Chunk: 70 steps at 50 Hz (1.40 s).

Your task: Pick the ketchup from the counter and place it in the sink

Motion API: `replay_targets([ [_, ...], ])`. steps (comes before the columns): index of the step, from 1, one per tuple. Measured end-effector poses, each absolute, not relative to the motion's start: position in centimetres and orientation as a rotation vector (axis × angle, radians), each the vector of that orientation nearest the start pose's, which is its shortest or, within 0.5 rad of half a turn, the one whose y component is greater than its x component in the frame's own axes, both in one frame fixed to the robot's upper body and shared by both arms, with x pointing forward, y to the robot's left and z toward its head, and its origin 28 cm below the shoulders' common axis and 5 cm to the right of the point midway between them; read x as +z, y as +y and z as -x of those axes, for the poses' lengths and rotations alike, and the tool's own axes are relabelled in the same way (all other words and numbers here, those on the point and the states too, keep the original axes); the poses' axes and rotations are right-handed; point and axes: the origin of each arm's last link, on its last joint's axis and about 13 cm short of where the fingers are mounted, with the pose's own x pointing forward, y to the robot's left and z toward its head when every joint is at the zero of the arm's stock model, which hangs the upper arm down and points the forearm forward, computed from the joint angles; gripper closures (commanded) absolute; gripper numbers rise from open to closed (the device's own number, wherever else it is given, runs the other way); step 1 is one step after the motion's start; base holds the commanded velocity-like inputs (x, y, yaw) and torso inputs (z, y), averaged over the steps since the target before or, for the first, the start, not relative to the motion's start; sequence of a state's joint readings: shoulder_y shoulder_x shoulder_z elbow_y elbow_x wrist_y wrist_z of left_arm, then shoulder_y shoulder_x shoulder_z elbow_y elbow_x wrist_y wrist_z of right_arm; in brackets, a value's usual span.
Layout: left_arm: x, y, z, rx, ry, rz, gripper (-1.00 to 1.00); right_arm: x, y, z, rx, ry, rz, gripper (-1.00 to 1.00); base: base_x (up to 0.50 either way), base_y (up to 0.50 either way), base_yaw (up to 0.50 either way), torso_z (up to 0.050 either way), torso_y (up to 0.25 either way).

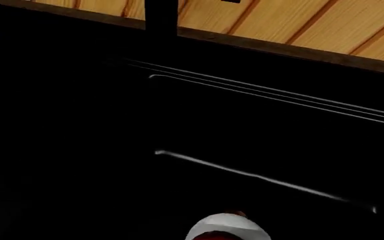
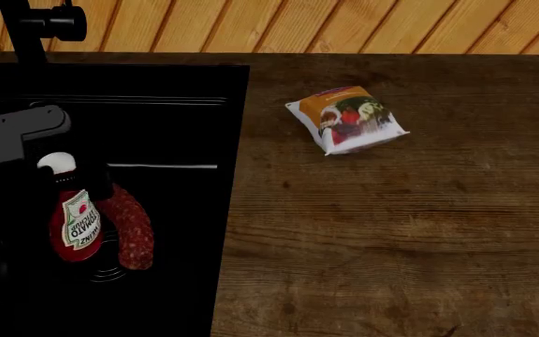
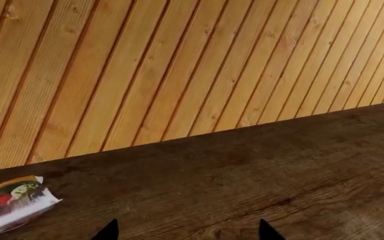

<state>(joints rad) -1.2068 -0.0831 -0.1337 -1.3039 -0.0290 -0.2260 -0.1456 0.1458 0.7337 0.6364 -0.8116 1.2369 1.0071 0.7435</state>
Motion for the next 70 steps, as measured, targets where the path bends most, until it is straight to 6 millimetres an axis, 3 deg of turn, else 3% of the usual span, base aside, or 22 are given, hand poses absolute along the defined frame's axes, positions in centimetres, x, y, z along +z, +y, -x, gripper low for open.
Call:
replay_targets([
  [19,16.9,25.0,-42.1,0.265,0.240,0.076,-1.00,22.4,-21.1,-16.0,-0.367,-0.088,-0.025,-1.00,0.00,0.00,0.00,0.000,0.000],
  [30,20.3,25.6,-41.1,0.258,0.149,0.040,-1.00,22.4,-21.1,-16.1,-0.361,-0.087,-0.024,-1.00,0.00,0.00,0.00,0.000,0.000],
  [46,22.8,25.0,-36.4,0.196,0.059,-0.026,-1.00,22.2,-21.1,-16.1,-0.359,-0.085,-0.026,-1.00,0.00,0.00,0.00,0.000,0.000],
  [70,21.9,22.6,-27.3,0.052,-0.040,-0.064,-1.00,22.1,-21.3,-16.1,-0.357,-0.092,-0.028,-1.00,0.00,0.00,0.00,0.000,0.000],
])
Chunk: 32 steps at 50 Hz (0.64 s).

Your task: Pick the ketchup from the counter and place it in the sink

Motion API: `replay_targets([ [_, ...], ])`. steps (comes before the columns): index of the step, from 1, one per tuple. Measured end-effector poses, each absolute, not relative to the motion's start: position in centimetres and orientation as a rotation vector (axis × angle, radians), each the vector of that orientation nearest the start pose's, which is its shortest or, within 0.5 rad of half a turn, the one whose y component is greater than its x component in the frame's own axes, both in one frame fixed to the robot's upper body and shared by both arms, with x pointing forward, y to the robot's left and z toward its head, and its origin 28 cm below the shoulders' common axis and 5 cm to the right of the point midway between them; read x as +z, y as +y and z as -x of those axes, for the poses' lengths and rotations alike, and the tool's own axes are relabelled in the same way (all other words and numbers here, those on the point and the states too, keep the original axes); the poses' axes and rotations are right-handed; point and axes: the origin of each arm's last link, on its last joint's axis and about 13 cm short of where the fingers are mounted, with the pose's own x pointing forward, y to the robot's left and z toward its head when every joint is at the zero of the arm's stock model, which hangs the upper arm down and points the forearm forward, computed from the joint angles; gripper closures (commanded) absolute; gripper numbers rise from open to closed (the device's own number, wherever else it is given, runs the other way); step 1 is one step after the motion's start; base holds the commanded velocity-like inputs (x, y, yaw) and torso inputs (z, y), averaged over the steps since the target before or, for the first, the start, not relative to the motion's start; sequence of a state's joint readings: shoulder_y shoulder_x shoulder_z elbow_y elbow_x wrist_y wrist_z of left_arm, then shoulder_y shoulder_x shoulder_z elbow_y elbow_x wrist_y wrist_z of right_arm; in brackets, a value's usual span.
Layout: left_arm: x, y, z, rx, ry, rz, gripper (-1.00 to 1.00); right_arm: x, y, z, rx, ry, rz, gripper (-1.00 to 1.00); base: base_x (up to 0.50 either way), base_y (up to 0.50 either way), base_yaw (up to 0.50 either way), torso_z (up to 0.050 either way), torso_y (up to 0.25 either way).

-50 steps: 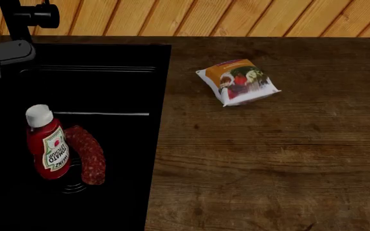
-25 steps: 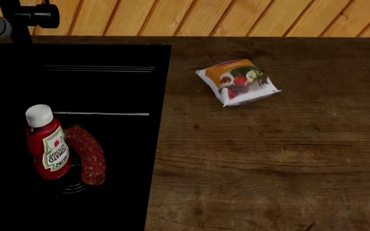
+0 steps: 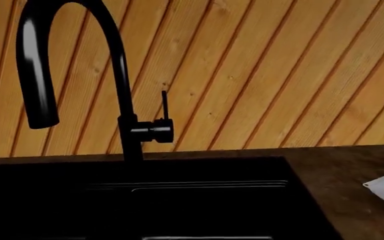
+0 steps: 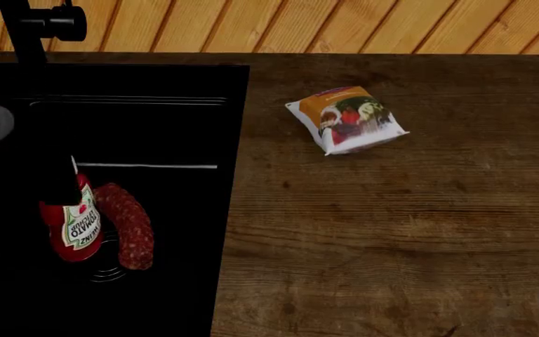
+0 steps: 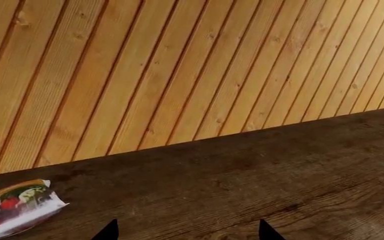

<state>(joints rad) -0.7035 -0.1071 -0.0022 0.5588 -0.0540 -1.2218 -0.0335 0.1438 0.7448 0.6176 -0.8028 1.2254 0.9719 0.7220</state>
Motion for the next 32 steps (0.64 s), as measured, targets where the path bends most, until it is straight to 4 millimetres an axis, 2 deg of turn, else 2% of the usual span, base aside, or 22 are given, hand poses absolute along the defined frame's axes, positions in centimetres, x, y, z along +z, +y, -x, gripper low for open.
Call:
replay_targets([
  [13,20.5,21.4,-23.2,-0.015,-0.069,-0.095,-1.00,22.2,-21.2,-16.2,-0.352,-0.095,-0.029,-1.00,0.00,0.00,0.00,0.000,0.000],
  [32,19.2,20.7,-19.2,-0.114,-0.128,-0.151,-1.00,22.3,-20.8,-16.5,-0.334,-0.094,-0.025,-1.00,0.00,0.00,0.00,0.000,0.000],
])
